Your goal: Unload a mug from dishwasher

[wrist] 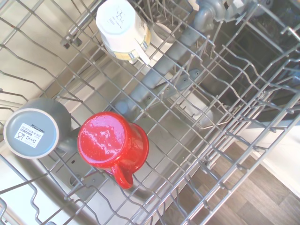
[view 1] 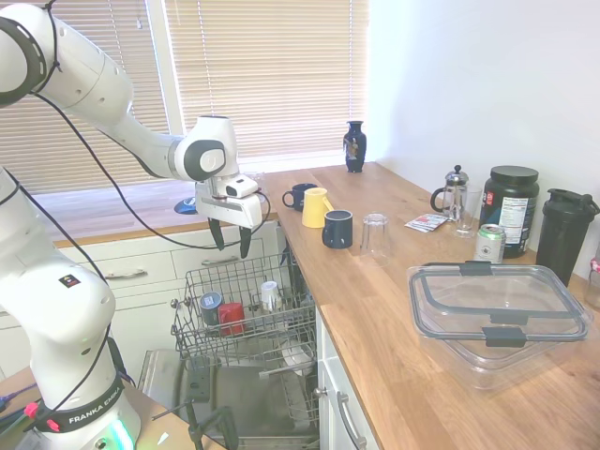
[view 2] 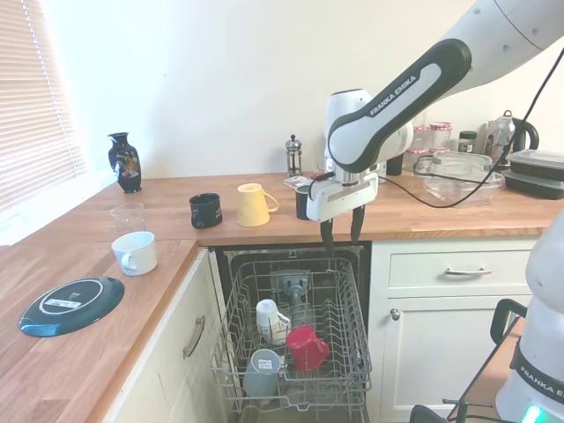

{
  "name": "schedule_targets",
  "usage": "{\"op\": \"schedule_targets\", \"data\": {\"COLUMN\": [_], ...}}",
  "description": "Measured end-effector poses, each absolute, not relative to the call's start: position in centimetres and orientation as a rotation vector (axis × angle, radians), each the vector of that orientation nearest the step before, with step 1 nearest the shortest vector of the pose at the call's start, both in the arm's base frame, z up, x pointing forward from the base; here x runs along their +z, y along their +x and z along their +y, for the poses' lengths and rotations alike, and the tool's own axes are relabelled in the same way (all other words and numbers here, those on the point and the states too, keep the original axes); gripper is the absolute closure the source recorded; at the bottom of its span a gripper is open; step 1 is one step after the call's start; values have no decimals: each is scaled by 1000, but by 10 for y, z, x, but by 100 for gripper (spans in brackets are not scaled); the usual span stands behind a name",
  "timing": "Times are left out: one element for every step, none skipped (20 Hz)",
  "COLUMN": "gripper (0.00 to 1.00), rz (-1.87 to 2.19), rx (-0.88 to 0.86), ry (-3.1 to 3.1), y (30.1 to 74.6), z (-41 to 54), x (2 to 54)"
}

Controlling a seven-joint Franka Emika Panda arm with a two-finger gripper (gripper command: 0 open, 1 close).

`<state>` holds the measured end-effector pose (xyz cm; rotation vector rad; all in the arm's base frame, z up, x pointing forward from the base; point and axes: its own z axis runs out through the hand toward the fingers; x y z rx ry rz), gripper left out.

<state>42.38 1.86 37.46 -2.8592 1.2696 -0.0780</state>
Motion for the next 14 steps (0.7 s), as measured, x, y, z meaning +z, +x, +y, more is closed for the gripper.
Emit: {"op": "schedule_targets", "data": {"gripper": [0, 0, 0, 0, 0, 0, 0, 0, 0, 0, 0, 0, 0, 0], "rz": [1268, 1264, 1259, 1254, 1249, 1241, 1228, 1214, 1199, 1179, 1155, 1129, 1110, 1096], "rx": [-79, -80, -81, -81, -81, -79, -74, -67, -58, -51, -51, -53, -55, -59], "ry": [-2860, -2862, -2864, -2868, -2874, -2884, -2895, -2906, -2919, -2935, -2955, -2974, -2991, -3005], "y": [424, 424, 424, 424, 424, 424, 425, 425, 425, 426, 427, 430, 433, 438], "z": [18, 17, 16, 15, 14, 14, 15, 17, 20, 25, 30, 36, 42, 46], "x": [374, 375, 375, 375, 374, 373, 371, 368, 365, 361, 357, 352, 347, 341]}}
